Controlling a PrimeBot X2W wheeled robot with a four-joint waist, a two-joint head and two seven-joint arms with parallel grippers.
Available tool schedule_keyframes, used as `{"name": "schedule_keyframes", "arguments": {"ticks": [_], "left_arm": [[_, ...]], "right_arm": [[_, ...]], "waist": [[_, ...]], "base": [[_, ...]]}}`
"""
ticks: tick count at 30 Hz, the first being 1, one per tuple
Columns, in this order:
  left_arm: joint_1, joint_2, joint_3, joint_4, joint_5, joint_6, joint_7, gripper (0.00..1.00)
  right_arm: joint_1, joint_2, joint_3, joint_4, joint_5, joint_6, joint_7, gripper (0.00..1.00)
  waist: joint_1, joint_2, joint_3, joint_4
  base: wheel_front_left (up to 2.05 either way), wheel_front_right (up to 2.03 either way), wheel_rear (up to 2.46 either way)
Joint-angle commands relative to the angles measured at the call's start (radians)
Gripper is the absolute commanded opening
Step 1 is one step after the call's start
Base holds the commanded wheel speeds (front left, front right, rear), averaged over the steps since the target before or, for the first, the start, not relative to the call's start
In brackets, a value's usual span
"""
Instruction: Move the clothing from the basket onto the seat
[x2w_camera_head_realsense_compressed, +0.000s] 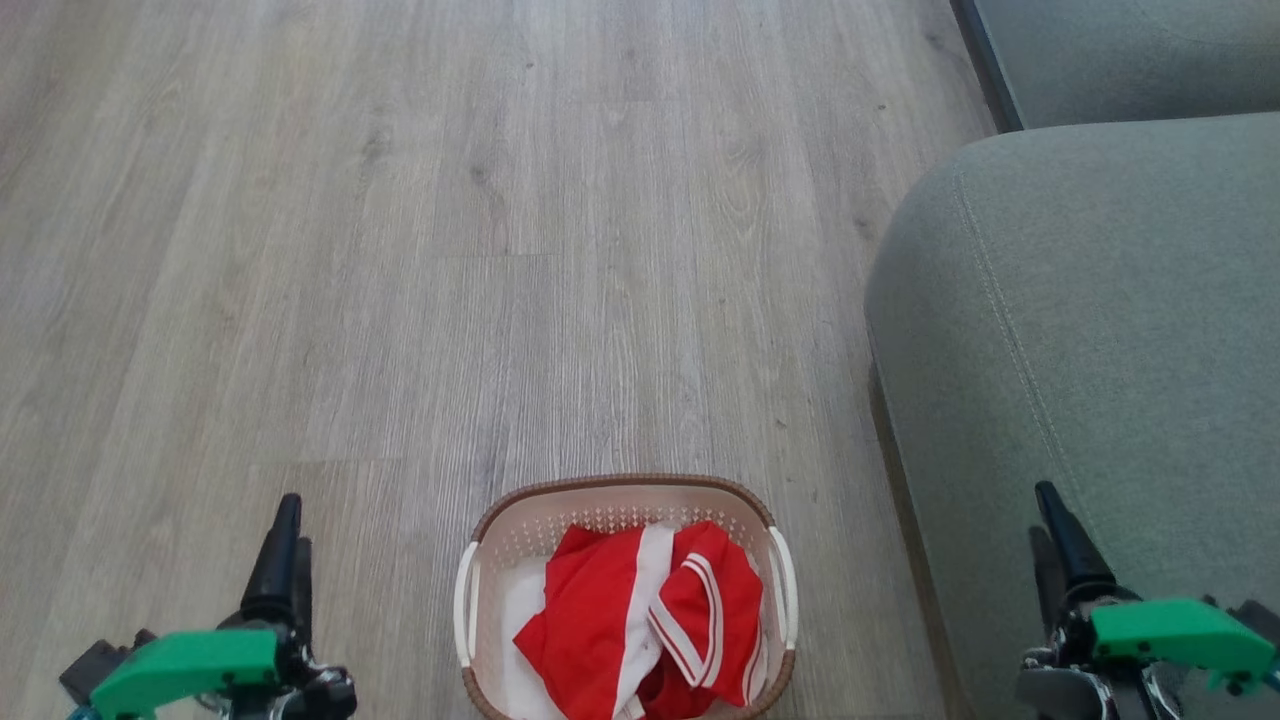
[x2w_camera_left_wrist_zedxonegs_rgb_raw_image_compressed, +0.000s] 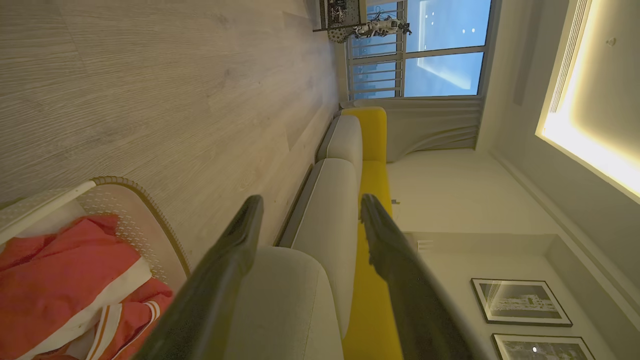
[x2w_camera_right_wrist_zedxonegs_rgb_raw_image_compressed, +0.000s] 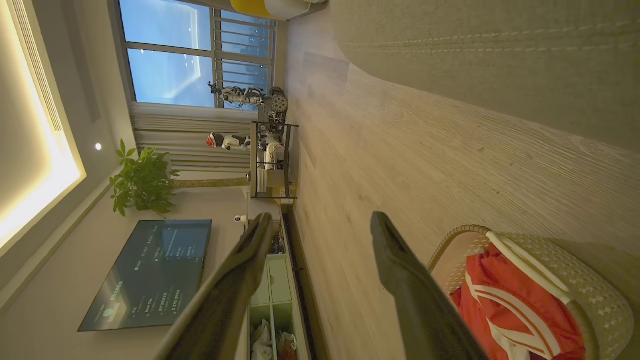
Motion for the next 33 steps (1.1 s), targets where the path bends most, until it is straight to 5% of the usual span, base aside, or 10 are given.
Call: {"name": "schedule_keyframes", "arguments": {"ticks": [1, 33], "left_arm": [[-0.039, 0.011, -0.002, -0.048, 0.025, 0.004, -0.013, 1.0], [-0.01, 0.016, -0.086, -0.144, 0.58, 0.077, -0.106, 1.0]], "right_arm": [[-0.041, -0.006, 0.004, -0.043, -0.025, 0.0, -0.011, 1.0], [-0.019, -0.009, 0.083, -0.122, -0.534, 0.0, -0.106, 1.0]], "waist": [[0.0, 0.0, 0.0, 0.0], [0.0, 0.0, -0.007, 0.011]], "base": [[0.0, 0.0, 0.0], [0.0, 0.0, 0.0]]}}
